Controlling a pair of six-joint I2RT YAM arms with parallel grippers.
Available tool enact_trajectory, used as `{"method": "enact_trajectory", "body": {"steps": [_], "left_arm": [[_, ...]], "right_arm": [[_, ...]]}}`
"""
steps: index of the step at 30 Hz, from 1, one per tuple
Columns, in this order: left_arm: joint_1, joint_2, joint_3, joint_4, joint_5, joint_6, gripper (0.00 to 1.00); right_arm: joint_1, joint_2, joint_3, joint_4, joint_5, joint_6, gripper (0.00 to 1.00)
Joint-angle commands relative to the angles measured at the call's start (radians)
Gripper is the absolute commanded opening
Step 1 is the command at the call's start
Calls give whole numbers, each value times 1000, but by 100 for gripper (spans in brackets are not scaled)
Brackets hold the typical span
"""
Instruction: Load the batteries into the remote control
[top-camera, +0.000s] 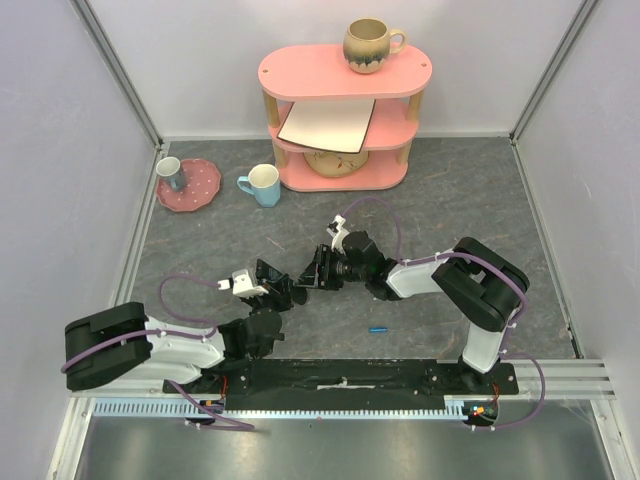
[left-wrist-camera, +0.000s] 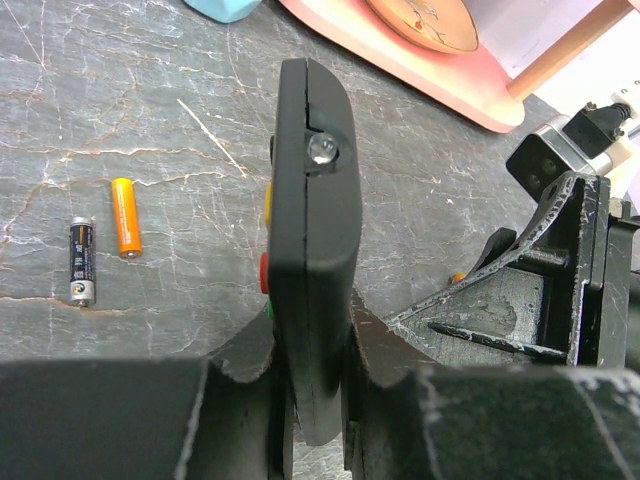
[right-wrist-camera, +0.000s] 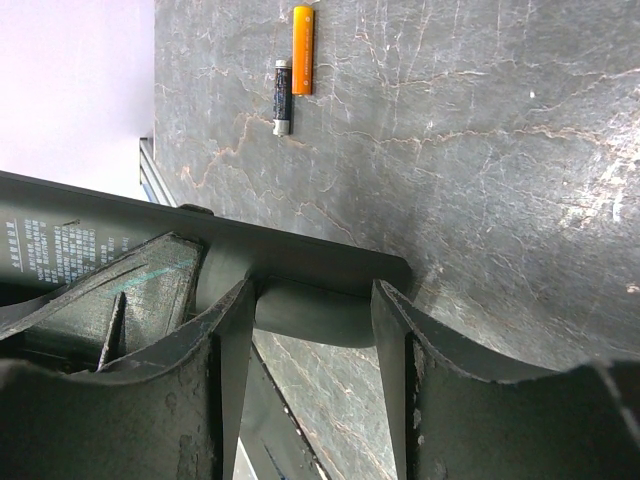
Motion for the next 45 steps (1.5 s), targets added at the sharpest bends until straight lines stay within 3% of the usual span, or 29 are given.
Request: {"method": "enact_trajectory", "body": {"steps": [1, 16, 21, 32, 39, 45], "left_arm": [[-7, -11, -4, 2, -28, 47, 2], [-7, -28, -4, -18, -40, 61, 2], [-7, -19, -1, -19, -37, 56, 2], [-9, -7, 3, -15, -35, 69, 2], [-9, -4, 20, 5, -32, 122, 2], [-9, 29, 106, -42, -17, 299, 2]], "right_arm": [[14, 10, 1, -80, 29, -30, 56], [2, -11, -19, -63, 29, -24, 56], [-11, -24, -82, 145, -11, 92, 73], [-9, 6, -94, 279, -25, 171, 76], [-8, -2, -69, 169, -20, 119, 74], [-8, -20, -89, 123, 15, 96, 73]]}}
